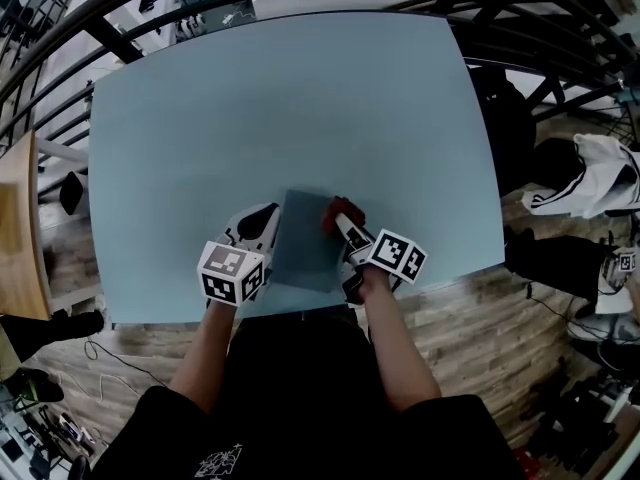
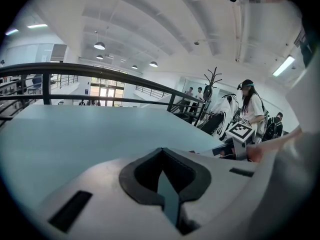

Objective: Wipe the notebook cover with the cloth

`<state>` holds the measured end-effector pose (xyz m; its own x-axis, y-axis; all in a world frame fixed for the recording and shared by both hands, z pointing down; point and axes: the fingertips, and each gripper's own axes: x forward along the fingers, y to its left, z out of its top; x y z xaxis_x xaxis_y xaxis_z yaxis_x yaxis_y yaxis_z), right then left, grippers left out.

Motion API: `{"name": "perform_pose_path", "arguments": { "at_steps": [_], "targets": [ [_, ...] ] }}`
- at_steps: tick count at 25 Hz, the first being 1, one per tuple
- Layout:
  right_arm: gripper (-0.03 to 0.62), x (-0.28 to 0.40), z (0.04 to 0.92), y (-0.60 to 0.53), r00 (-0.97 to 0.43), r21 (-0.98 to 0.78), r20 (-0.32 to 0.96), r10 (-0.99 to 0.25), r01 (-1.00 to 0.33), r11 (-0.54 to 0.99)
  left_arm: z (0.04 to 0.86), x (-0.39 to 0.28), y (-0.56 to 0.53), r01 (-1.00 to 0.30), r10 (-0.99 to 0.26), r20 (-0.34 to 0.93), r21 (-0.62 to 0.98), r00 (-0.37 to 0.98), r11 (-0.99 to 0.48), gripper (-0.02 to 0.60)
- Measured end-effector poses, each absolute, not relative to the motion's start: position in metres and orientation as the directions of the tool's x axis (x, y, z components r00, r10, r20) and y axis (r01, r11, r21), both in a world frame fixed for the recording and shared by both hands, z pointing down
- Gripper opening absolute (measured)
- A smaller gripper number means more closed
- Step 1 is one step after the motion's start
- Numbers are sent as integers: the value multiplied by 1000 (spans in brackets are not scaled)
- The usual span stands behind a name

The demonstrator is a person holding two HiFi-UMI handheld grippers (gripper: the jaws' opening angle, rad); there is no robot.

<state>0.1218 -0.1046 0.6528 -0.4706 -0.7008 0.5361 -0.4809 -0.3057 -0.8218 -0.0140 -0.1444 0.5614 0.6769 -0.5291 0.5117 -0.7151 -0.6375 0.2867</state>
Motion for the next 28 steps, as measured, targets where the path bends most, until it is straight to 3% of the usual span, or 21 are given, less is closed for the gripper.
{"name": "perform_pose_path", "arguments": {
  "at_steps": [13,28],
  "targets": [
    [150,141,650,-94,-436,-826,530,-728,-459,-327,558,-9,-142,-711,-531,504,280,681,-646,6],
    [150,85,636,-103,-562,-862,470,-680,-458,-218,553,-31,-146,-753,-574,513,257,638,-606,6]
  ]
}}
